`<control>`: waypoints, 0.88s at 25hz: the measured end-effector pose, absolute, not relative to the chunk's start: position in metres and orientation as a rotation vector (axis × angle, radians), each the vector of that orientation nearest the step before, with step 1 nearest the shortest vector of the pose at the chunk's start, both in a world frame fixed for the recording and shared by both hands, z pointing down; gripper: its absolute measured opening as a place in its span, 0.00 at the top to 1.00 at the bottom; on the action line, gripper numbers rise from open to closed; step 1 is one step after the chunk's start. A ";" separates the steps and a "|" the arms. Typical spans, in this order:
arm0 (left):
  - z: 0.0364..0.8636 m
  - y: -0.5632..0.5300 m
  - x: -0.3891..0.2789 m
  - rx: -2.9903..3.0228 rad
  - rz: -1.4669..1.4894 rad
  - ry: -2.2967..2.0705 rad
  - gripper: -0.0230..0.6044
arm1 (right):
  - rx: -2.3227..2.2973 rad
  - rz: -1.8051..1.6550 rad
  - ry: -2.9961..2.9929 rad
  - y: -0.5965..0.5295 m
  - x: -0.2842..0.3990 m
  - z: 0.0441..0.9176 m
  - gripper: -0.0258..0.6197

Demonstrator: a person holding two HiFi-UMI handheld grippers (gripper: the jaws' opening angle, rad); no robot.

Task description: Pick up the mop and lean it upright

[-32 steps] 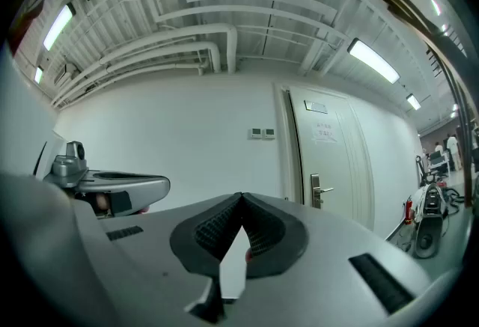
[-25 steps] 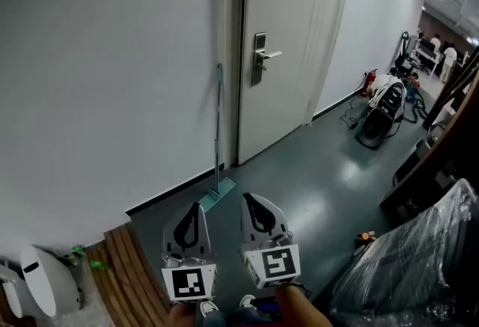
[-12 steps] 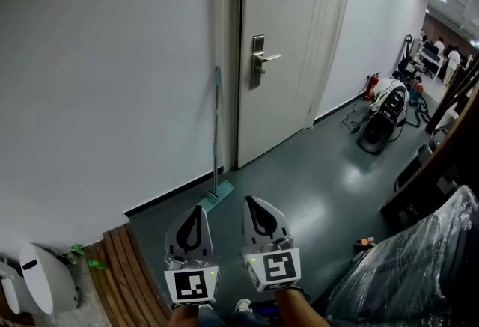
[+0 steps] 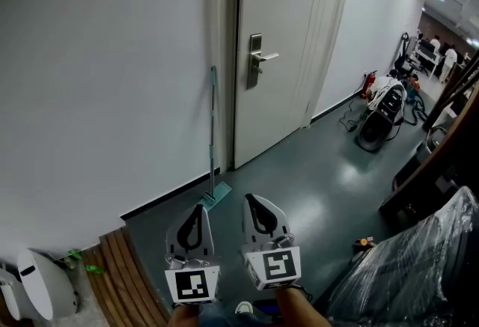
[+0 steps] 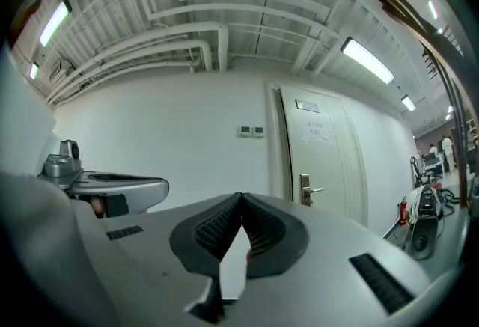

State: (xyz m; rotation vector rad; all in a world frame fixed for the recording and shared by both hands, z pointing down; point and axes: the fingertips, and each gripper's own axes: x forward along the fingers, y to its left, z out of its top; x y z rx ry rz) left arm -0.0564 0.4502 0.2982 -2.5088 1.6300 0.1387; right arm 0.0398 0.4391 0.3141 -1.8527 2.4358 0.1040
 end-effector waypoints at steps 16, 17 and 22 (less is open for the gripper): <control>0.292 0.329 -0.114 -2.526 0.151 1.597 0.94 | -1.884 0.112 2.442 0.321 -0.017 0.310 0.93; 0.292 0.323 -0.118 -2.528 0.153 1.593 0.94 | -1.887 0.119 2.434 0.314 -0.021 0.310 0.93; 0.291 0.289 -0.142 -2.549 0.166 1.578 0.94 | -1.909 0.147 2.411 0.282 -0.044 0.306 0.93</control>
